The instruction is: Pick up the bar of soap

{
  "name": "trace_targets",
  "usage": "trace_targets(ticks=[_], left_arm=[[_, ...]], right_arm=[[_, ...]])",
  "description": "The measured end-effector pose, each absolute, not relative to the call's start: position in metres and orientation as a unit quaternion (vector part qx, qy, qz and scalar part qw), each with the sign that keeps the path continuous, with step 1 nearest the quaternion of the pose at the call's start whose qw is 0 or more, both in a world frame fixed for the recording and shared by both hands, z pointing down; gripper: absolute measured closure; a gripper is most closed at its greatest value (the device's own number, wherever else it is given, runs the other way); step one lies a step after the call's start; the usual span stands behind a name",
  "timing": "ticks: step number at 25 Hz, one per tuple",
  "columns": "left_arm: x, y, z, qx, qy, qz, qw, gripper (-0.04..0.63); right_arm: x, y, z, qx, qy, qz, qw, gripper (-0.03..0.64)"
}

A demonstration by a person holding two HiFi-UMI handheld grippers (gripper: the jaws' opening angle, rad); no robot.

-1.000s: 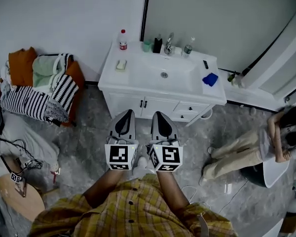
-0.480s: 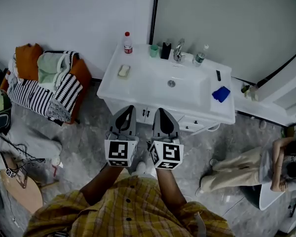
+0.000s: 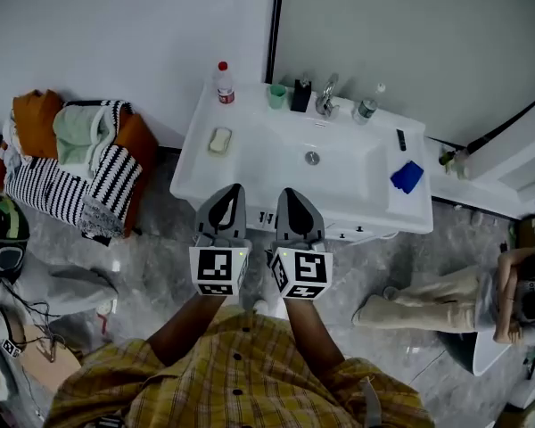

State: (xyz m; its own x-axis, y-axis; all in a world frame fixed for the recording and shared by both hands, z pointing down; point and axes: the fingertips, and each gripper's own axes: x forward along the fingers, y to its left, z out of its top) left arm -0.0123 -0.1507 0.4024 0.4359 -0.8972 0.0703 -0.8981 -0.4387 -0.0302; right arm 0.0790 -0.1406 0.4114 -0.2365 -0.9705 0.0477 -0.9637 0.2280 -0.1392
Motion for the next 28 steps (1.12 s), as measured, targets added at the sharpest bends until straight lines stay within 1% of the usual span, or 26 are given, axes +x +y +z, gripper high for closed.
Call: trace_targets(ticks=[12, 19, 28], left_arm=[[-0.059, -0.290, 0.392, 0.868, -0.495, 0.031, 0.022, 0.586], [-0.062, -0.340, 0.404, 0.871, -0.488, 0.039, 0.035, 0.586], [-0.047, -0.391, 0.429, 0.854, -0.514, 0.059, 0.059, 0.585]], right_arm=[[0.039, -0.272, 0.402, -0.653, 0.754, -0.067, 0.000, 0.597], [0.036, -0.319, 0.409, -0.658, 0.750, -0.069, -0.017, 0.597], [0.058, -0.373, 0.427, -0.642, 0.762, -0.080, -0.019, 0.597]])
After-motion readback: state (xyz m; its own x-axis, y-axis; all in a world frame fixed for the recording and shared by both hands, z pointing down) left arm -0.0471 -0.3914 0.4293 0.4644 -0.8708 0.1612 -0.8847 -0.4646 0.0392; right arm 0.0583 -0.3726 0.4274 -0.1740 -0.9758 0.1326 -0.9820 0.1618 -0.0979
